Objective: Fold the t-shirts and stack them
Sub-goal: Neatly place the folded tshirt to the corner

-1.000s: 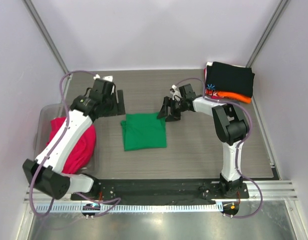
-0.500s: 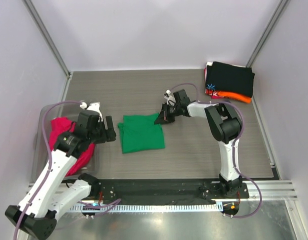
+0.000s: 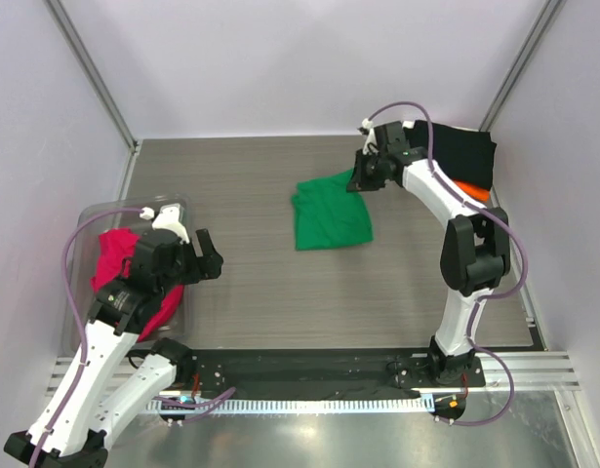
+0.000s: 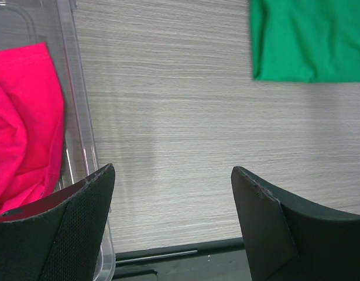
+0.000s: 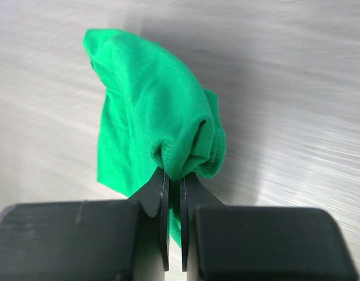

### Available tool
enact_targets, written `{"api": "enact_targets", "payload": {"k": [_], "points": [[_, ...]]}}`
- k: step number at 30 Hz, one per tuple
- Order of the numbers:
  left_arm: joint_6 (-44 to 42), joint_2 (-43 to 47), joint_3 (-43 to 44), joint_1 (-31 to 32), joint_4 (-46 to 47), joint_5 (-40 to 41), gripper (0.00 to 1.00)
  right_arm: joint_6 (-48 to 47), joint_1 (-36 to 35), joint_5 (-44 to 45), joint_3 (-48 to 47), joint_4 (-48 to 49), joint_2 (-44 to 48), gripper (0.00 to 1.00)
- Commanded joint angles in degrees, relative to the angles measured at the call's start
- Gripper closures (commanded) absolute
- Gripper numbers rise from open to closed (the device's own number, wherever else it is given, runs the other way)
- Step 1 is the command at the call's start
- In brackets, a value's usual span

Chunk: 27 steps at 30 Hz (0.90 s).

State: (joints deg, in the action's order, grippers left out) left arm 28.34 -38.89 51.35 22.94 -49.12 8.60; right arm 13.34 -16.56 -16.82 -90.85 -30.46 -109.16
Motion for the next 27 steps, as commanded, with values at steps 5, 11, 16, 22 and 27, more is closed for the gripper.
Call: {"api": "enact_targets", "payload": {"k": [5,11,16,22,27], "points": [[0.5,-0.3,-0.2,-0.3,2.7,0.5,0.18,-9.2,5.0,13.6,-12.0,-9.3,1.3,0.99],[0.5,-1.3,-0.5,-0.3,2.9,-0.1,0.18,-13.1,8.8,16.0,-23.0,-12.5,-1.5,0.99],[0.5,-2.1,-0.4,-0.3,2.9,-0.4,0.19,-15.0,11.1,16.6,-31.3,-13.9,-4.1,0.99],[0.5,-2.4,-0.5,-0.3,2.9,-0.4,0.19,-15.6,14.4,15.7,-40.4,-15.5,-6.6,0.99],[0.5,-2.9,-0.6,-0.3,3.0,-0.5,0.18,-15.9,15.9,14.3,-46.0,-15.5,-7.4,0.99]]}}
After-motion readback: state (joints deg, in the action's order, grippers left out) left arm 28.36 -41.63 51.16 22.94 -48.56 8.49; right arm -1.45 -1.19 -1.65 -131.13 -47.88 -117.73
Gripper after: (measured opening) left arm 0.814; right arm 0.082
